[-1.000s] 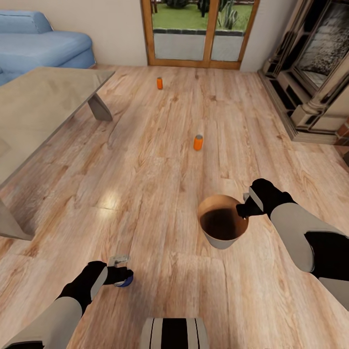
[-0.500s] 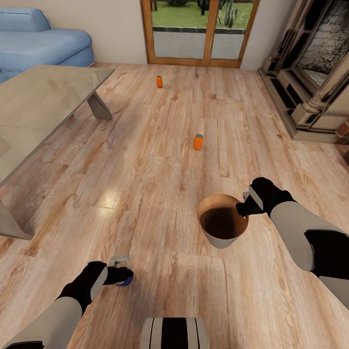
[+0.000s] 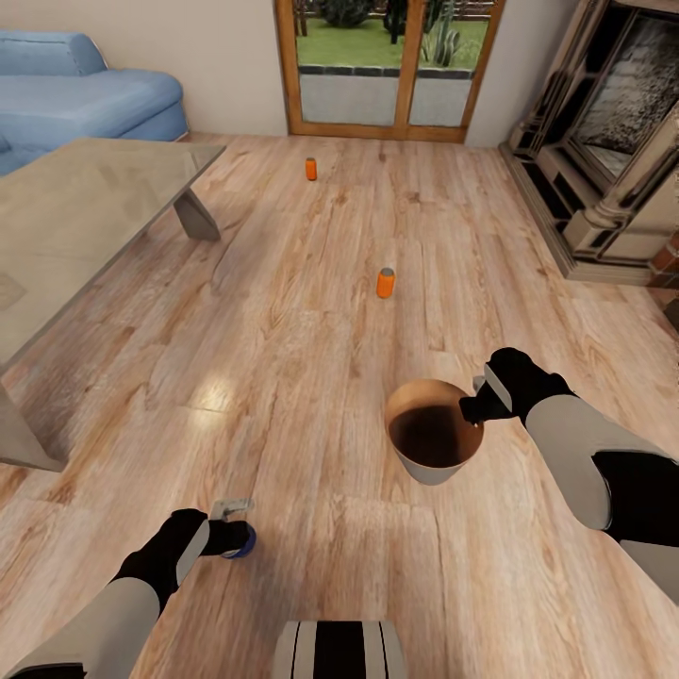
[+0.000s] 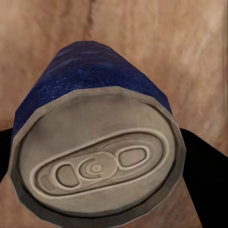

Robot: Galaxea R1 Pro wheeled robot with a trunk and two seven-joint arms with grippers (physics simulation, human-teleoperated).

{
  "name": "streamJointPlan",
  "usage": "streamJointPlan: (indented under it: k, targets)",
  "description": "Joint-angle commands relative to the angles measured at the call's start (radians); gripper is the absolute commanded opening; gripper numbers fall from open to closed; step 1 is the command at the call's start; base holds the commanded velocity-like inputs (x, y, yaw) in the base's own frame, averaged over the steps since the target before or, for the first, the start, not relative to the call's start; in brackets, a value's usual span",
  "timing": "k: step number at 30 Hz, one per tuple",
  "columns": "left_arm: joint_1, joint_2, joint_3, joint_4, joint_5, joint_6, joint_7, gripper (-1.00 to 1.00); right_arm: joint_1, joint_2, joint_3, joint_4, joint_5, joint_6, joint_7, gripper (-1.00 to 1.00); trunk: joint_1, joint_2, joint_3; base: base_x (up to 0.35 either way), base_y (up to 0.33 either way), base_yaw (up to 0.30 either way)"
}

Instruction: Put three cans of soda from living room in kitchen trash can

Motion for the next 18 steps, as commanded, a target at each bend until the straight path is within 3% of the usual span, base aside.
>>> streamJointPlan:
  k: [1,15,18]
  targets:
    - [0.000,0.000,0.000,0.000,-0.001,0.000,-0.001,-1.00,0.000,0.000,-0.003,0.000,-0.015,0.001,0.004,-1.00,0.000,0.000,0.004,0.000,0.000,0.000]
    - [0.000,0.003,-0.001,0.001,-0.001,0.020,-0.012,-1.00,0.002,0.009,-0.005,0.002,-0.021,0.001,0.007,-1.00,-0.007,0.004,0.058,0.000,0.000,0.000]
    - [-0.003,0.006,0.000,-0.004,0.003,0.093,-0.020,-1.00,0.003,0.015,-0.005,0.003,-0.022,0.001,0.008,-1.00,-0.008,0.004,0.070,0.000,0.000,0.000]
